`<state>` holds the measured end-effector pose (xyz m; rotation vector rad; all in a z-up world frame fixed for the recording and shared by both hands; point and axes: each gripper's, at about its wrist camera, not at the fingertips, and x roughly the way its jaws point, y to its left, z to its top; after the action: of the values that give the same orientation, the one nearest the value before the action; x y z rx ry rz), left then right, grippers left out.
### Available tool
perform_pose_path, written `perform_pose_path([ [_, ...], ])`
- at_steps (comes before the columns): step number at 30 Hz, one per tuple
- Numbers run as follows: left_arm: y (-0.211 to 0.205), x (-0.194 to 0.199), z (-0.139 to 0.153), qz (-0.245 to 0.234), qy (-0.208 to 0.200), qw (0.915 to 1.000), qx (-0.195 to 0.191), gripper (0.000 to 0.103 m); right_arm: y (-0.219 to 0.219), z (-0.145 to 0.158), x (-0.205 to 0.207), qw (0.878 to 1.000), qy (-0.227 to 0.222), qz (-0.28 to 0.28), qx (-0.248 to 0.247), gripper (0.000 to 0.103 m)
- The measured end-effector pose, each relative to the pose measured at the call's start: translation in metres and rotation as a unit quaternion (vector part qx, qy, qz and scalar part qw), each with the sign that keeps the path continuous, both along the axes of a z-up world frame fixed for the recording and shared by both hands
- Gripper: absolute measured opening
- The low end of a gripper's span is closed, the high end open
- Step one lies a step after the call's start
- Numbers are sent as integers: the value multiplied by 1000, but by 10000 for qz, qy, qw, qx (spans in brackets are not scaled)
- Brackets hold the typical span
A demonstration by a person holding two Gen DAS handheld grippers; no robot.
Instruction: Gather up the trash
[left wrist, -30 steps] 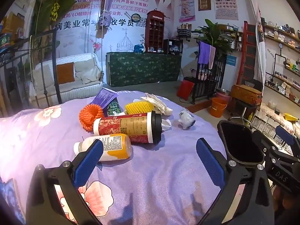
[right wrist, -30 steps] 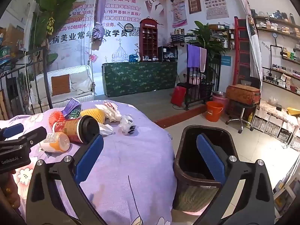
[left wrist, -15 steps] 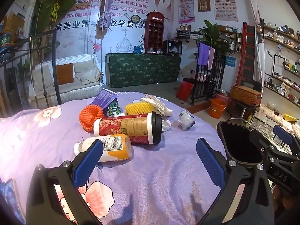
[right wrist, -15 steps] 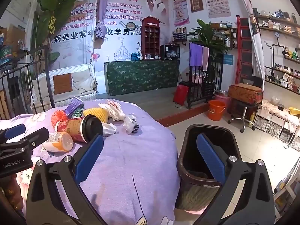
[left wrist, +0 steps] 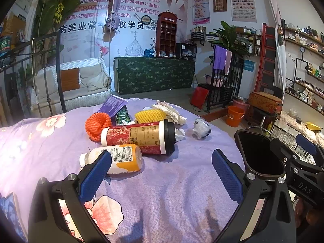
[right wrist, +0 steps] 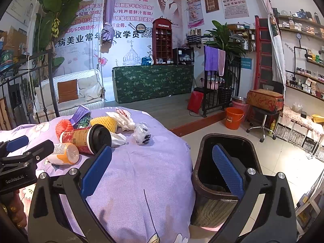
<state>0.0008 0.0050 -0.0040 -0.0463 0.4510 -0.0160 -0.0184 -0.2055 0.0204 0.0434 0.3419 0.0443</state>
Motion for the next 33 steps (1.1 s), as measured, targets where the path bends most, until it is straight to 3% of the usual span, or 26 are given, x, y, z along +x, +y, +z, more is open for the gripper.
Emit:
perform_pose_path([
  [33, 0, 0, -1, -2, 1, 10000, 0, 97, -1, -1, -1, 10000, 32, -2, 42, 98],
])
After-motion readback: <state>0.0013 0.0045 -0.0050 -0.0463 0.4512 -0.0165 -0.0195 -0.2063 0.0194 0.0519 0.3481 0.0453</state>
